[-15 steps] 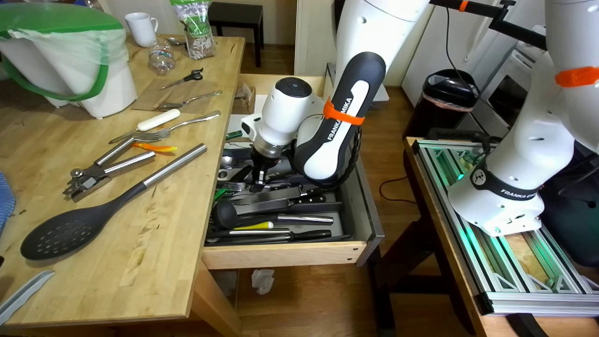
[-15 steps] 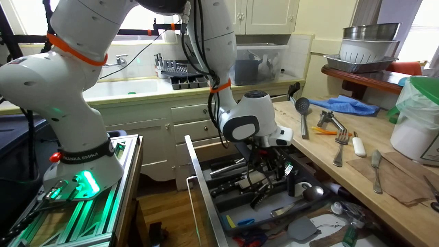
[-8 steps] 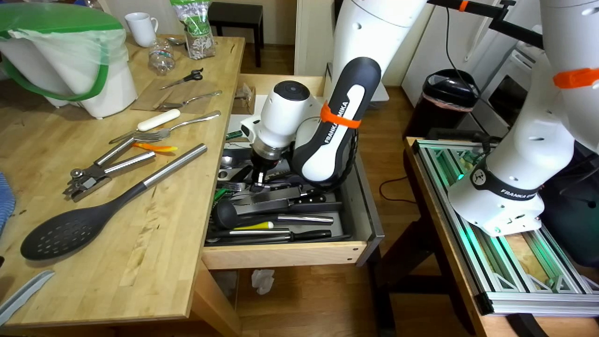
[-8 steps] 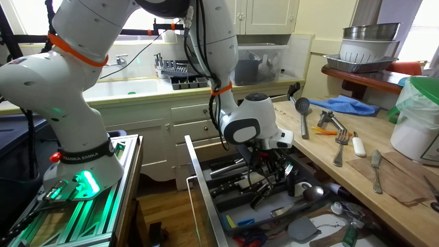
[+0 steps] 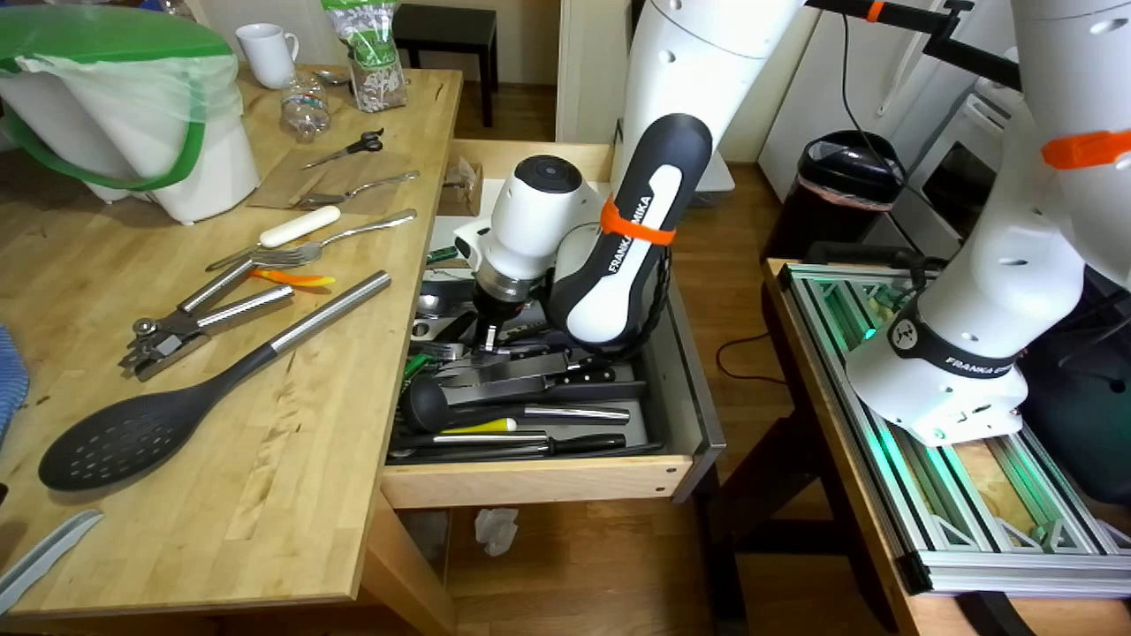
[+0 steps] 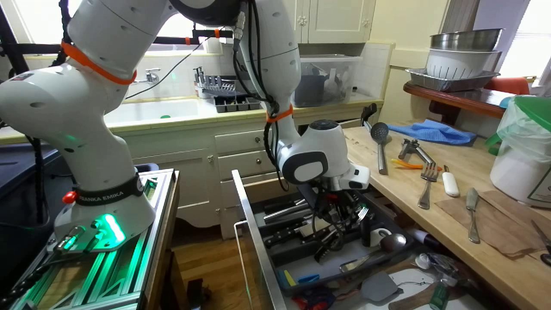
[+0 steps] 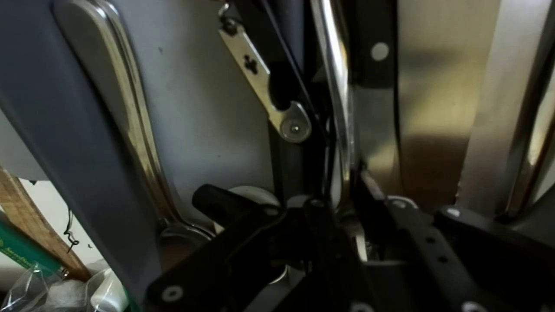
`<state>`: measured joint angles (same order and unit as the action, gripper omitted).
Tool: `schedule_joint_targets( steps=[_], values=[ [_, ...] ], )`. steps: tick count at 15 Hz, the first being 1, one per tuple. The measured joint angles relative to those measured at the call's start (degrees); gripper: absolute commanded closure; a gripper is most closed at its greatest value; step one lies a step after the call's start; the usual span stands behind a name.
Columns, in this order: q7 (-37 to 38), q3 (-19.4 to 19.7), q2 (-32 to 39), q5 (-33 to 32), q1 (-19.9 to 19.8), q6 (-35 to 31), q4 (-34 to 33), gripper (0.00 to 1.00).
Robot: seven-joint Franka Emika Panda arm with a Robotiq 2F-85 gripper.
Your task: Put the fork on the table
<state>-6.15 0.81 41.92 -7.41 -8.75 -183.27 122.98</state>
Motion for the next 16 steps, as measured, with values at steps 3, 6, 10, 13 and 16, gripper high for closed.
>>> schedule_joint_targets(
  steps=[3, 6, 10, 13, 16],
  values=[
    [0.0, 0.0, 0.2, 0.0, 0.0, 0.0, -0.1, 0.71],
    [0.0, 0.0, 0.4, 0.0, 0.0, 0.0, -0.2, 0.72],
    [0.0, 0.0, 0.4, 0.0, 0.0, 0.0, -0.2, 0.96],
    [-0.2, 0.0, 0.6, 0.0, 0.0, 0.0, -0.3, 0.98],
    [-0.3, 0.0, 0.5, 0.0, -0.1, 0.0, -0.3, 0.98]
  ],
)
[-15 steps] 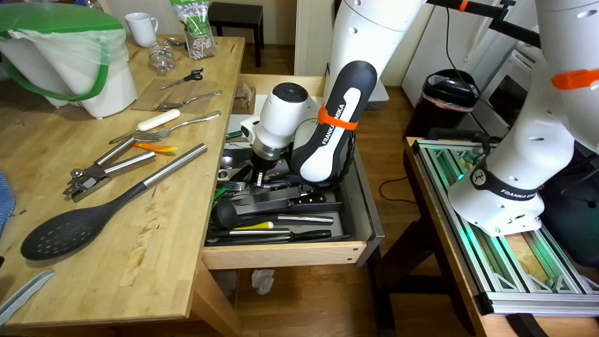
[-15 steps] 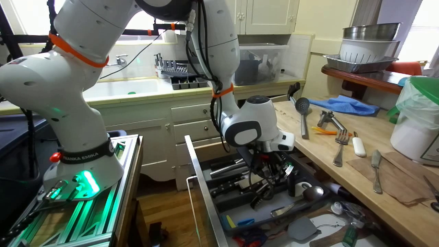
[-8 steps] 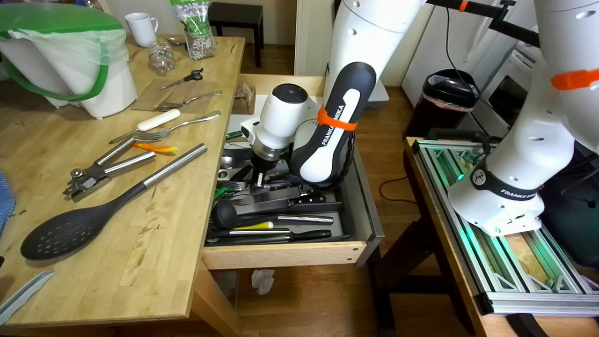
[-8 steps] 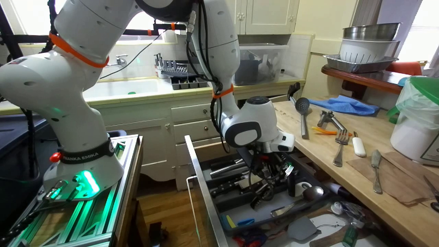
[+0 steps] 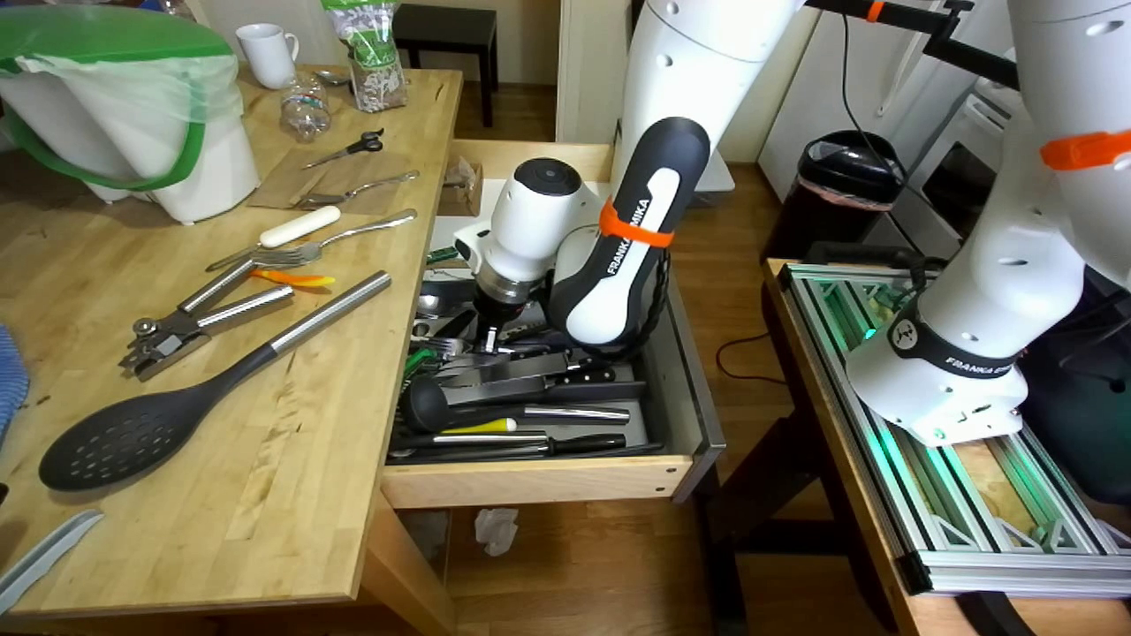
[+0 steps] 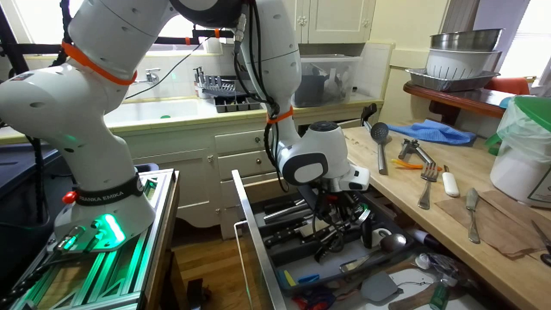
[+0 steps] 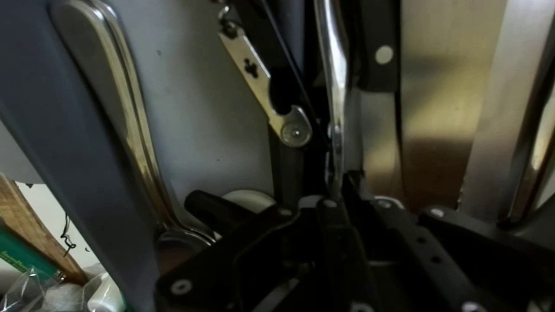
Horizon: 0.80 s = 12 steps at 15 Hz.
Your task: Put the fork on the table
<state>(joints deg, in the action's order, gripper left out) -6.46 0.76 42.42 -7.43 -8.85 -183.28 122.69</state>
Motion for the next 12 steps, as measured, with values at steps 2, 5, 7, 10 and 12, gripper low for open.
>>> schedule_joint_targets(
  steps=[2, 5, 7, 10, 12],
  values=[
    [0.3, 0.1, -0.4, 0.3, -0.1, 0.0, 0.0, 0.98],
    [1.2, 0.4, -3.5, 1.8, -0.2, 2.3, 0.6, 0.98],
    [2.3, 0.6, -7.2, 3.6, -0.2, 8.2, 1.3, 0.98],
    [4.3, 0.7, -13.0, 7.5, -0.5, 19.4, 2.2, 0.98],
    [6.4, 1.7, -15.9, 9.6, -0.6, 25.5, 2.3, 0.98]
  ],
)
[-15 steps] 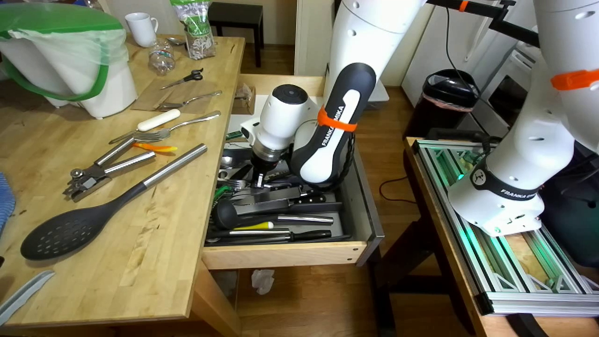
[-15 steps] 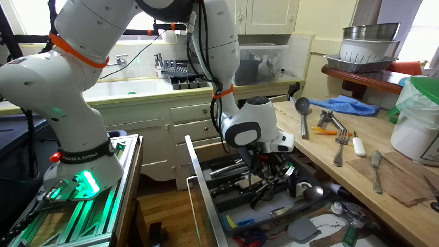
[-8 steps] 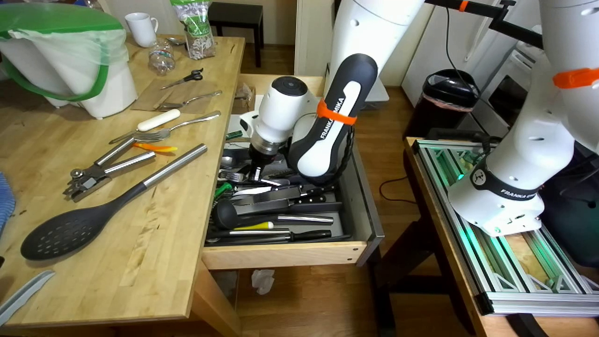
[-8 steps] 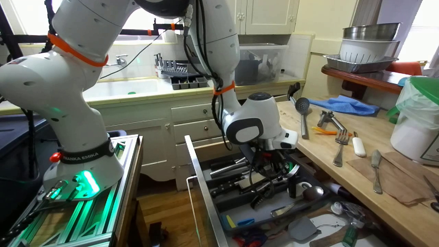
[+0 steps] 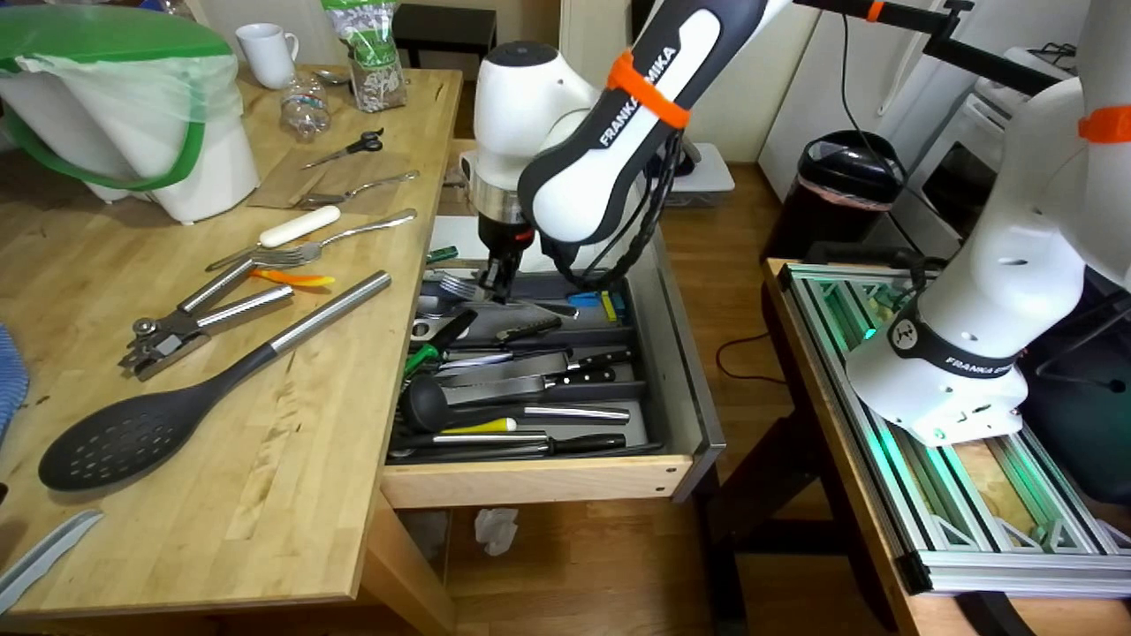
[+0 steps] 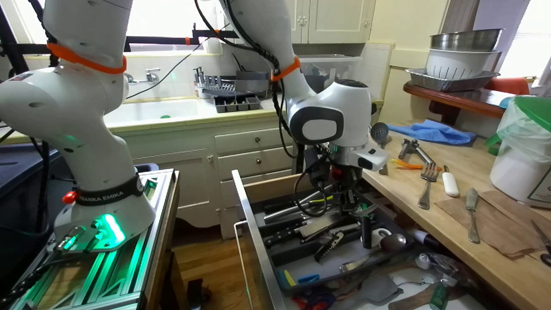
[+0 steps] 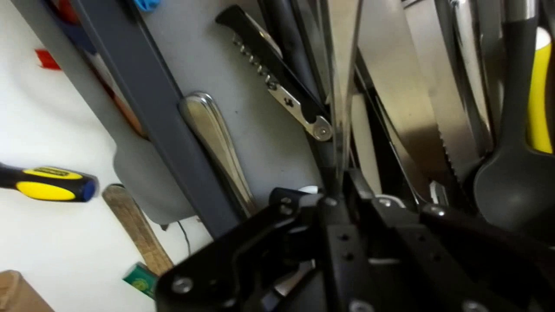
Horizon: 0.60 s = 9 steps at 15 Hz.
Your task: Put the fork on the table
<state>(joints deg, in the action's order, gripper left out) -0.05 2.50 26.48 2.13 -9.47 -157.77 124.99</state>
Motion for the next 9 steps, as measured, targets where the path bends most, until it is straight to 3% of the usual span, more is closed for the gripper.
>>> schedule_joint_targets(
  steps=[5, 9],
  values=[
    [2.8, 1.6, -6.6, 5.8, -0.9, 12.5, 1.6, 0.98],
    [2.2, 1.0, -12.6, 11.4, -0.9, 12.6, 4.1, 0.98]
  ],
)
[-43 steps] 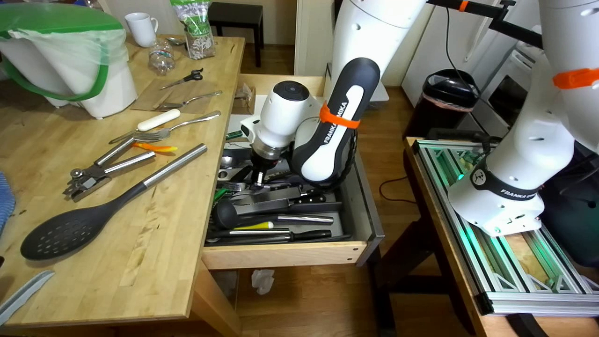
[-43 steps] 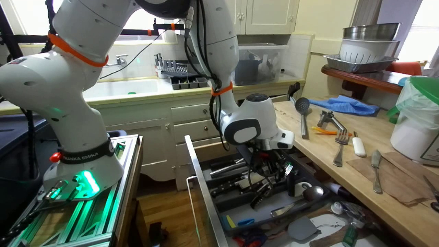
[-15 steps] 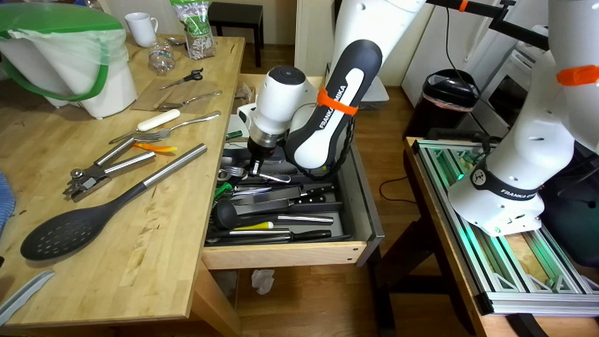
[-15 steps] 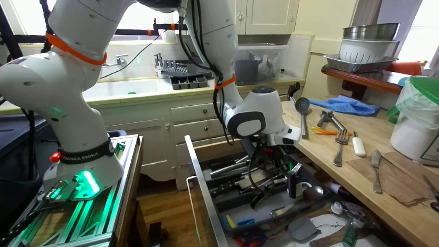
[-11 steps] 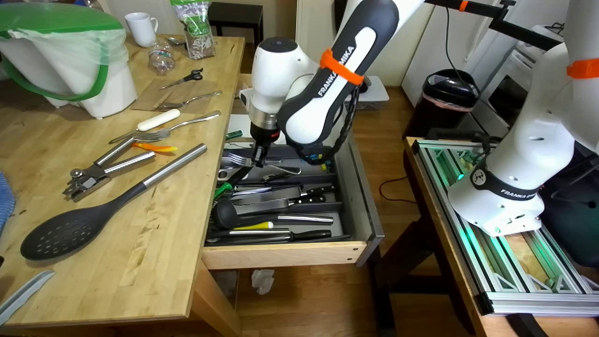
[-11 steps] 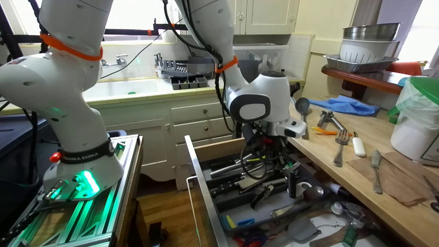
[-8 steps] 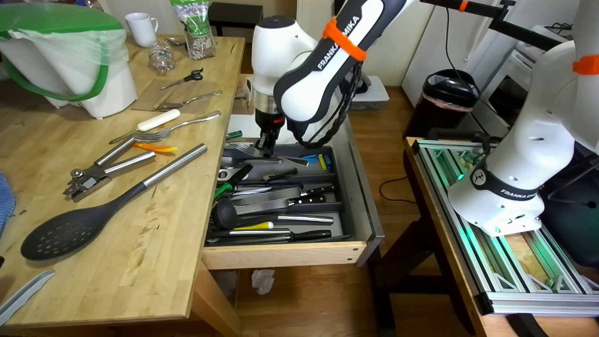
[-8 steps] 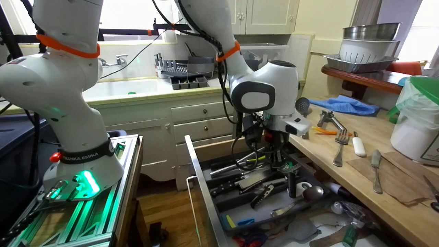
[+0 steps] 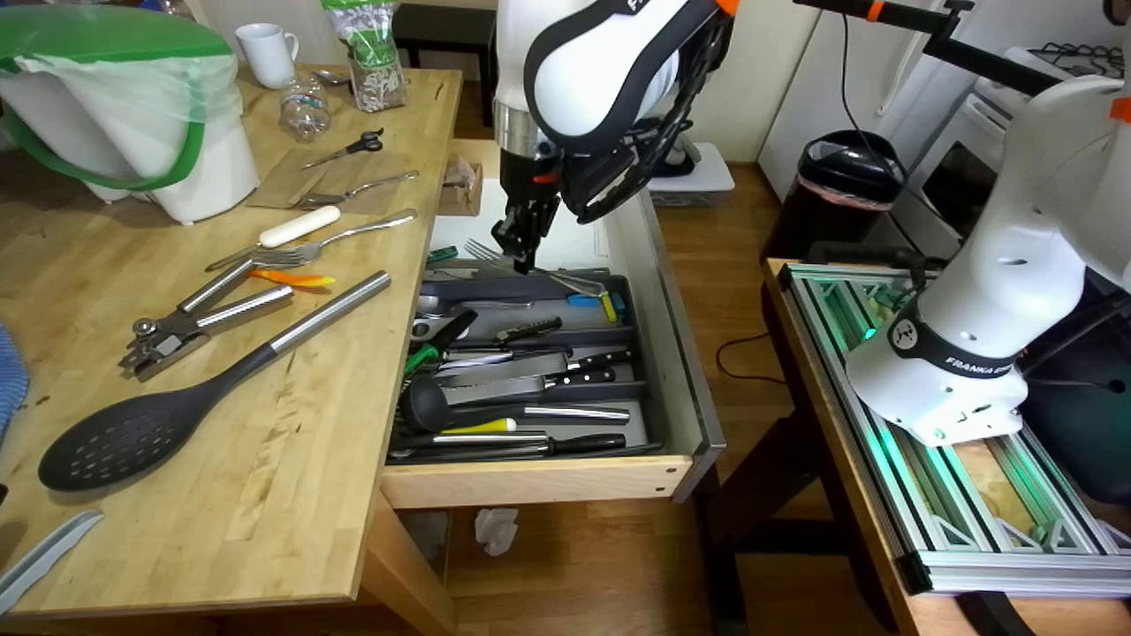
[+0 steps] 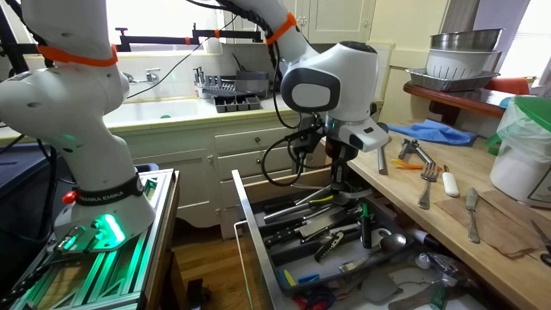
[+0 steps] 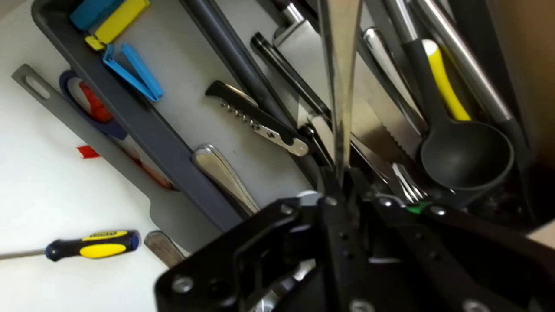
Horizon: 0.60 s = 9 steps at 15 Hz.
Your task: Put the fork on the table
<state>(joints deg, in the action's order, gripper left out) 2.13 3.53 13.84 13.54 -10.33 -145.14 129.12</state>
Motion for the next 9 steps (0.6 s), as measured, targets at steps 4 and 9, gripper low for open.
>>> schedule_joint_targets(
  steps=[4, 9],
  values=[
    [-8.6, -1.7, -4.5, 4.9, 0.1, -5.5, -0.6, 0.98],
    [-25.6, -4.8, -3.2, 11.5, 0.1, -4.8, -7.7, 0.98]
  ],
)
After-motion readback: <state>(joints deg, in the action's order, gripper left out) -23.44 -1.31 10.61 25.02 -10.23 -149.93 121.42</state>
